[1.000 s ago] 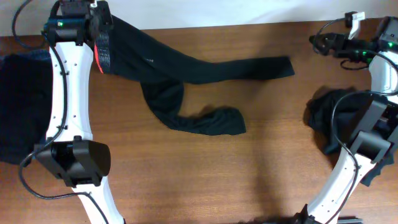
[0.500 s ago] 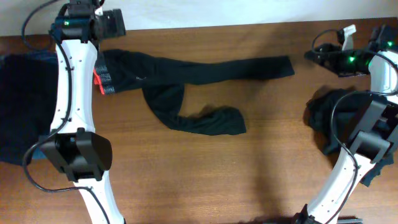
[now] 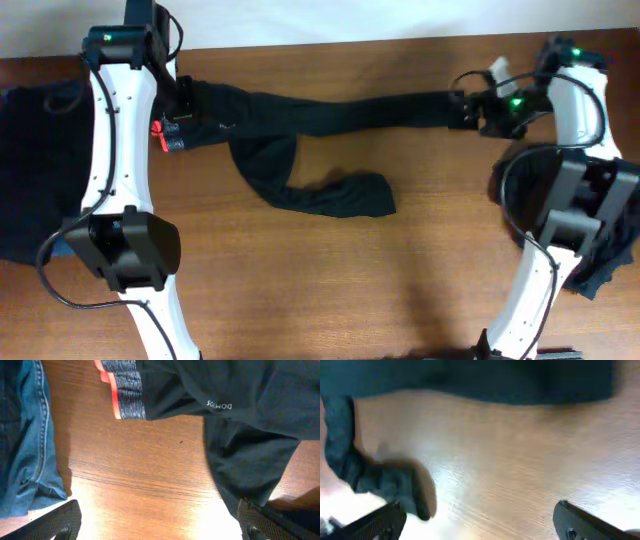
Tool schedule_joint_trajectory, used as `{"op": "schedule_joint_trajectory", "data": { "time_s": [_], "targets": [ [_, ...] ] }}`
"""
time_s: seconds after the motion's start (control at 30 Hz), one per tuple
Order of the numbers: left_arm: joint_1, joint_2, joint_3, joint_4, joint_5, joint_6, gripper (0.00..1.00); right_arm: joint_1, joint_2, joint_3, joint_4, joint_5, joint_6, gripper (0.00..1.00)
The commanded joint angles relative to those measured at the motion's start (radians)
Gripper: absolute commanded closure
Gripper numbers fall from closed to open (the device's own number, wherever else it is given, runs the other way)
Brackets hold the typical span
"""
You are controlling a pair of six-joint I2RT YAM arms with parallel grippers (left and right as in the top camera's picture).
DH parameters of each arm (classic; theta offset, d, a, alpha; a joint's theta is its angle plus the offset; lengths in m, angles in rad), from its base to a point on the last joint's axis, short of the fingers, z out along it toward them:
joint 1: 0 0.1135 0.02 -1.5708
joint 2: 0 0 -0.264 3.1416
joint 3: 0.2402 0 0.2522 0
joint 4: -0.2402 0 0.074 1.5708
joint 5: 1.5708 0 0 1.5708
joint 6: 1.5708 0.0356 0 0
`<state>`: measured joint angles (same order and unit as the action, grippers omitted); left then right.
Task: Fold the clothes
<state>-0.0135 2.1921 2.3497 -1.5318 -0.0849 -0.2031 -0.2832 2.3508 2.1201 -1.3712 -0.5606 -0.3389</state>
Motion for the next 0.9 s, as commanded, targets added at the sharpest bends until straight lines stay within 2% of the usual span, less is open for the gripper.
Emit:
{"op": "schedule_joint_trajectory", "data": {
  "time_s": [0.0,0.17,0.27,0.4,0.5,0.77,0.87],
  "targets": [
    [-0.001,0.003,-0.08,0.022,0.006,-0.021,0.01,0.067,-0.042,0.006,-0.075,0.069,-0.027,0.01],
    [-0.001,0.003,-0.256,0.149,0.006,-0.021,0.01,0.187,-0.042,0.001,-0.179,0.081,-0.019,0.0],
    [-0.001,0.003,-0.336,0.232,0.007,-0.021,0.01,0.271,-0.042,-0.021,-0.169,0.125,0.063,0.02],
    [-0.001,0.003,-0.354,0.273,0.006,-0.019,0.01,0.375,-0.041,-0.08,-0.138,0.128,0.116,0.15],
    [-0.001,0.003,-0.354,0.296,0.006,-0.012,0.01,0.415,-0.041,-0.132,-0.101,0.145,0.175,0.18],
    [0.003,0.003,-0.354,0.318,0.006,-0.005,0.01,0.428,-0.041,-0.236,-0.025,0.188,0.282,0.28],
    [0.003,0.003,-0.354,0.332,0.006,-0.005,0.01,0.428,-0.041,-0.284,-0.003,0.188,0.296,0.38]
  ]
}}
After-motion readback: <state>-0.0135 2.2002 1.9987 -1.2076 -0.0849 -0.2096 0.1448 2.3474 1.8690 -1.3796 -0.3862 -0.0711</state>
